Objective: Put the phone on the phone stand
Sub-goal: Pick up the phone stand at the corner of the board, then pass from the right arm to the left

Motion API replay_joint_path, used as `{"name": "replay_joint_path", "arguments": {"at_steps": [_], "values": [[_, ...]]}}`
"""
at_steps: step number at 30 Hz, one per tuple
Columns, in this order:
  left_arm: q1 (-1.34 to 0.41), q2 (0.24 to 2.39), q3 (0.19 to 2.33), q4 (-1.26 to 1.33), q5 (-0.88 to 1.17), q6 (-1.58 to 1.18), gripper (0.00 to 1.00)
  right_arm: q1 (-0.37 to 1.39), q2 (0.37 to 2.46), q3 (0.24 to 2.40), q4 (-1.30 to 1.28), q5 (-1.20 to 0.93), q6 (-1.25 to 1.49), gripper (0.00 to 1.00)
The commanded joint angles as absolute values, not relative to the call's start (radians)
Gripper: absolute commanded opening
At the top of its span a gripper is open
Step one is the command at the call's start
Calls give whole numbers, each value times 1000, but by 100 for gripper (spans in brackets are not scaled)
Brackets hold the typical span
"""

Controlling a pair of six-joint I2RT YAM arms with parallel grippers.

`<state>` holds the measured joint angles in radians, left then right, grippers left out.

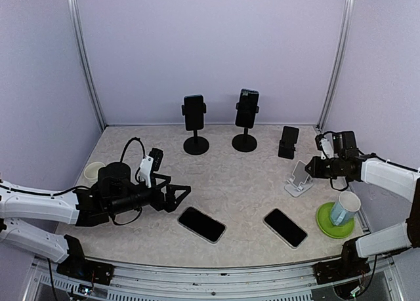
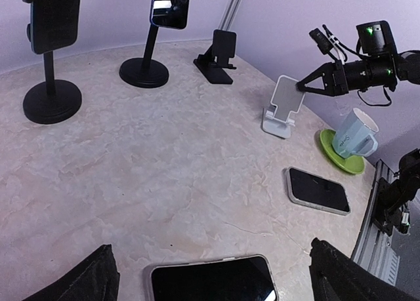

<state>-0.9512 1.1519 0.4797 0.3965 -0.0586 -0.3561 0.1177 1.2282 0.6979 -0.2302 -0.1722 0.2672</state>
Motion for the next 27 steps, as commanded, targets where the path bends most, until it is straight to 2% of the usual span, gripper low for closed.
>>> {"name": "replay_joint_path", "arguments": {"at_steps": [1,3,6,19,27], "values": [[-960,1157,502,428,-47,-361,99,122,1220,690,-196,-219,269,12],[-960,1159,501,430,-45,-362,99,123,1205,690,-187,-246,261,5],[-960,1166,501,436,-41,-363,99,123,1182,693,-174,-300,248,0],[-992,1218,552,430,-83,-364,99,153,1077,765,-148,-489,271,0],[-1032,1289,632,420,-98,-357,99,350,1090,818,-107,-446,324,0]]}}
